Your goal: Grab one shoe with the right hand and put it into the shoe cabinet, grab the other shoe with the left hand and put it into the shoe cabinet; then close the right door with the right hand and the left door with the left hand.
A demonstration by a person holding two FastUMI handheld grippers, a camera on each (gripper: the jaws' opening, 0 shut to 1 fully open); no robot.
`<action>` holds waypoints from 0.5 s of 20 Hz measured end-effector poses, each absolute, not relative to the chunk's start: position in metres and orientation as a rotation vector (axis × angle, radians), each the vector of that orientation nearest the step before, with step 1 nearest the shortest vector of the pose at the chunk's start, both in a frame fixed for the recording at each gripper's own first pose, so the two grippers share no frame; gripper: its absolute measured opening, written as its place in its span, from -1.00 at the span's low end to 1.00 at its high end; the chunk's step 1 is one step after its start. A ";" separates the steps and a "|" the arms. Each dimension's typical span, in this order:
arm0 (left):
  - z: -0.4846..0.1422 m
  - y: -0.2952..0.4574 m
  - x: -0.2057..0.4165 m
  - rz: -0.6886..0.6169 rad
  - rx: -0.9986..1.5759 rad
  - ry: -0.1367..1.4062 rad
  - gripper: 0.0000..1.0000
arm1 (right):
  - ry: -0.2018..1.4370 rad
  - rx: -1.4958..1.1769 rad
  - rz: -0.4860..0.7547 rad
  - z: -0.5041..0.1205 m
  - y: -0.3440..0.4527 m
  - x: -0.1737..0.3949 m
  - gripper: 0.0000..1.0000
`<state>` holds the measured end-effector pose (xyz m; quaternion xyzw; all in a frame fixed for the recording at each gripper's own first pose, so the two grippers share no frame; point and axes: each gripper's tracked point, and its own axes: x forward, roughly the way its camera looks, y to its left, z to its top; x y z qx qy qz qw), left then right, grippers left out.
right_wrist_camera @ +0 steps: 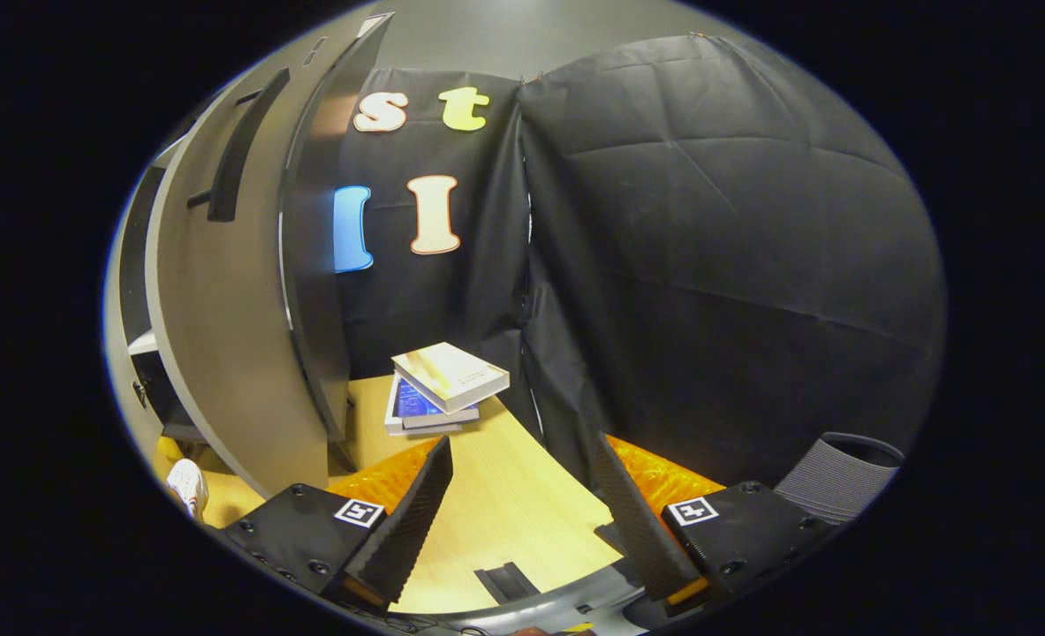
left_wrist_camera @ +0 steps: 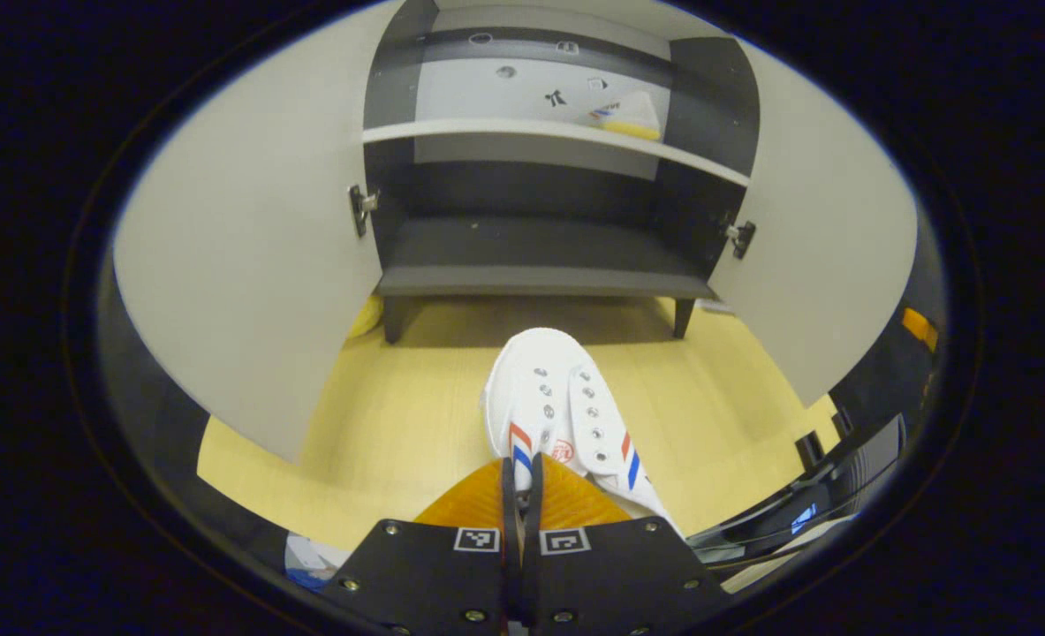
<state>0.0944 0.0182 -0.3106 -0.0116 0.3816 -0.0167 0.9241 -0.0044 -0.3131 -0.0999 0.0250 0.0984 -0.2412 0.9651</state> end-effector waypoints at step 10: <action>-0.285 0.026 0.091 -0.094 -0.049 0.539 -1.00 | 0.152 0.099 -0.481 -0.101 -0.312 0.010 0.94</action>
